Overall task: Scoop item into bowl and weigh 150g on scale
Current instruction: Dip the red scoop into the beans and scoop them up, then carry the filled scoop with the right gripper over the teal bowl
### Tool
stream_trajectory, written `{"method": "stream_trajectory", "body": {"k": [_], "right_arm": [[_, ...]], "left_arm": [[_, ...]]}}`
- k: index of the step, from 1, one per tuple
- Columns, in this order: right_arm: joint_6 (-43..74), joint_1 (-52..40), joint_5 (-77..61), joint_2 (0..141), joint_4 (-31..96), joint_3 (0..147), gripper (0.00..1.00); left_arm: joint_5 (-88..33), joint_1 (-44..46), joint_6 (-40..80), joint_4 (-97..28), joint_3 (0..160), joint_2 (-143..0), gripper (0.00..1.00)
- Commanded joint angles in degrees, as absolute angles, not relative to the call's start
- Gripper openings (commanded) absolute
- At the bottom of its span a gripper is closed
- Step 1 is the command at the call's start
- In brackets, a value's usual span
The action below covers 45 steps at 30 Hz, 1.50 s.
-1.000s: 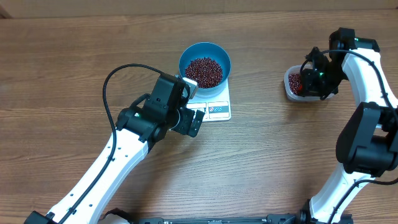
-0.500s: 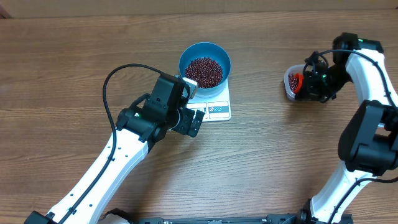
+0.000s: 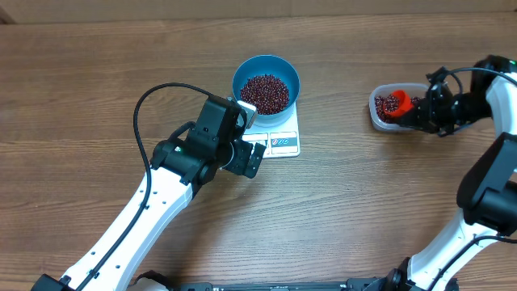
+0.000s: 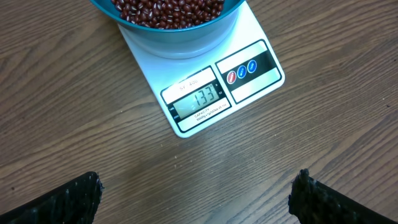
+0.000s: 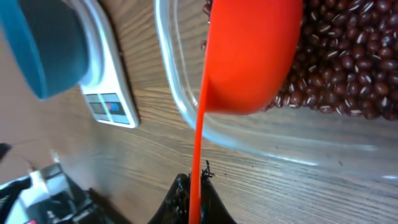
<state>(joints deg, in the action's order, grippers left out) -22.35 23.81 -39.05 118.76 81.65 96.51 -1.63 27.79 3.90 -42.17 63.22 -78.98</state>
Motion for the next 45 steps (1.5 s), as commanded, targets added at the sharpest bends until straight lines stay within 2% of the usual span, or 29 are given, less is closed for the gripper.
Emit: {"method": "stream_trajectory", "body": {"k": [1,13,22,38,45], "right_arm": [[-27.4,26.7,-44.8,119.3,83.0,96.1,0.04],[-42.0,35.0,-56.9,119.3,92.3,96.1,0.04],[-45.6,34.8,-59.2,119.3,97.0,96.1,0.04],[-44.1,20.5,-67.2,118.2,96.4,99.2,0.04],[-30.3,12.1,-68.9,118.2,85.6,99.5,0.04]], "left_arm": [[-1.5,28.2,2.5,-42.1,63.0,-79.1,1.0],[-1.5,28.2,2.6,-42.1,63.0,-79.1,0.99],[-1.5,28.2,2.6,-42.1,63.0,-79.1,1.0],[-1.5,28.2,2.6,-42.1,63.0,-79.1,1.0],[-1.5,28.2,2.5,-42.1,63.0,-79.1,0.99]]}}
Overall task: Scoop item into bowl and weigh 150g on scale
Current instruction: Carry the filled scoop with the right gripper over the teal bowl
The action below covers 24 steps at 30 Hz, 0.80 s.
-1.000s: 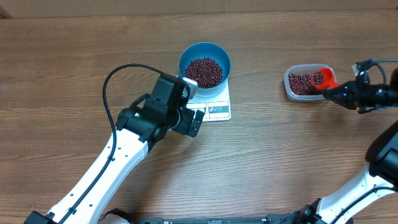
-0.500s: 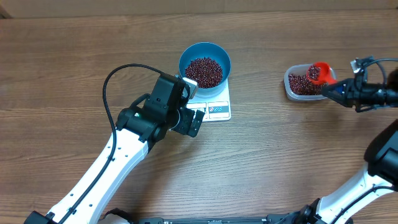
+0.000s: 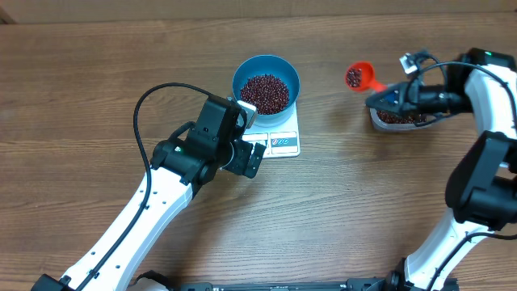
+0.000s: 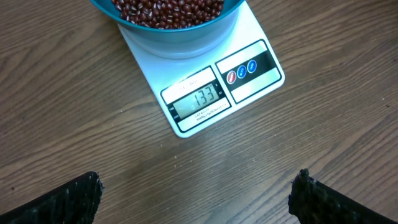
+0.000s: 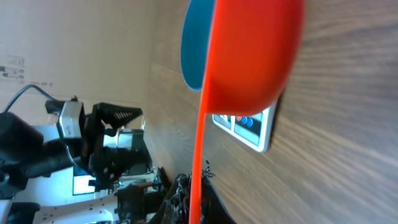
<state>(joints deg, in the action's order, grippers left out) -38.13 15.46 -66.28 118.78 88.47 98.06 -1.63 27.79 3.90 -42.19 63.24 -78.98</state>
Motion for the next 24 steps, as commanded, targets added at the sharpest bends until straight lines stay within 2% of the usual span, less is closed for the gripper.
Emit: {"method": "stream_trajectory", "body": {"k": [1,9,17,24], "right_arm": [[-28.3,11.0,-68.9,118.2,83.9,99.5,0.04],[-12.6,3.1,-64.7,118.2,71.5,101.4,0.04],[-7.2,-3.5,-54.6,118.2,71.4,108.9,0.04],[-4.3,-10.3,-39.9,118.2,72.6,115.4,0.04]], "left_arm": [[-1.5,28.2,2.5,-42.1,63.0,-79.1,1.0],[-1.5,28.2,2.5,-42.1,63.0,-79.1,1.0],[-1.5,28.2,2.5,-42.1,63.0,-79.1,0.99],[-1.5,28.2,2.5,-42.1,63.0,-79.1,1.0]]}}
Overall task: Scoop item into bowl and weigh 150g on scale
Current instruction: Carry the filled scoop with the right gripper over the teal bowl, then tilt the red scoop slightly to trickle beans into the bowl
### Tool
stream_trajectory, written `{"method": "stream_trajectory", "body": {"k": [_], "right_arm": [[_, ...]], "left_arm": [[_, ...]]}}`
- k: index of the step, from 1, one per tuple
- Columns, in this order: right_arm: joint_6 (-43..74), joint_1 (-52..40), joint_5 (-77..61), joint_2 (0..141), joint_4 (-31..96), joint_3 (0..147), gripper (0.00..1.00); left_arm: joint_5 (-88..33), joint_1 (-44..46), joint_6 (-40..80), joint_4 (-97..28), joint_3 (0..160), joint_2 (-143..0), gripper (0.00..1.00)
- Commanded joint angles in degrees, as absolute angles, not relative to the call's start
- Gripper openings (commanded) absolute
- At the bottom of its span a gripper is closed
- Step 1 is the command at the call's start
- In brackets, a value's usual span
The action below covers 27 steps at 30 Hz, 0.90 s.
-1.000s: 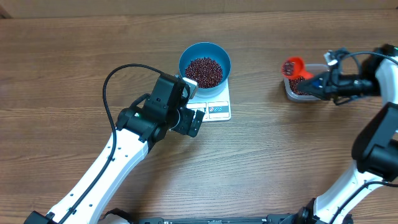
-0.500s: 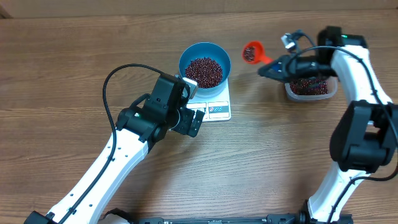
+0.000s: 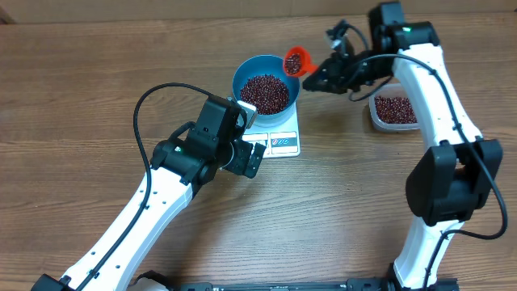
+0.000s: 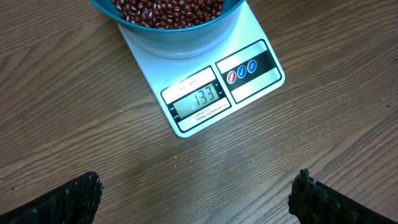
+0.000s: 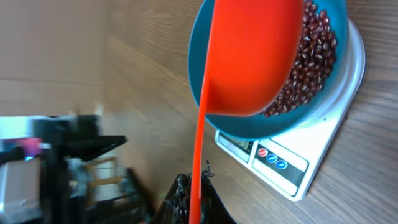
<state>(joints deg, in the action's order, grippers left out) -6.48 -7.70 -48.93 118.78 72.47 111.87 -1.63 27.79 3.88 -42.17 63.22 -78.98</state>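
Observation:
A blue bowl (image 3: pixel 266 83) of red beans sits on the white scale (image 3: pixel 279 141), whose display (image 4: pixel 198 99) reads 133. My right gripper (image 3: pixel 325 81) is shut on the handle of an orange scoop (image 3: pixel 294 61), which hangs at the bowl's right rim with beans in it; in the right wrist view the scoop (image 5: pixel 252 56) covers part of the bowl (image 5: pixel 323 74). My left gripper (image 4: pixel 198 193) stands open over bare table just in front of the scale, fingers (image 4: pixel 68 199) wide apart.
A clear tub (image 3: pixel 396 111) of red beans stands to the right of the scale. The right arm reaches across above the space between tub and bowl. The left arm lies diagonally from the front left.
My right gripper has carried the scoop of beans leftward from above the table near the tub to the bowl's right rim. The scale still reads 133. The left arm has not moved.
The scoop was down in the tub among the beans, held by my right gripper. Then it was lifted, loaded, between tub and bowl. Now it is at the bowl's rim. The display stayed at 133 throughout.

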Motion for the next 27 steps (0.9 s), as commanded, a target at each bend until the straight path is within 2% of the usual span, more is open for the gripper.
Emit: {"method": "stream_trajectory", "body": {"k": [1,15,27], "right_arm": [[-4.3,-11.0,-38.5,118.2,72.7,116.0,0.04],[-3.0,-19.4,-16.8,118.2,73.6,119.7,0.04],[-3.0,-23.9,-8.3,118.2,73.6,119.7,0.04]], "left_arm": [[-1.5,28.2,2.5,-42.1,63.0,-79.1,0.99],[-1.5,28.2,2.5,-42.1,63.0,-79.1,1.0],[-1.5,28.2,2.5,-42.1,63.0,-79.1,0.99]]}}
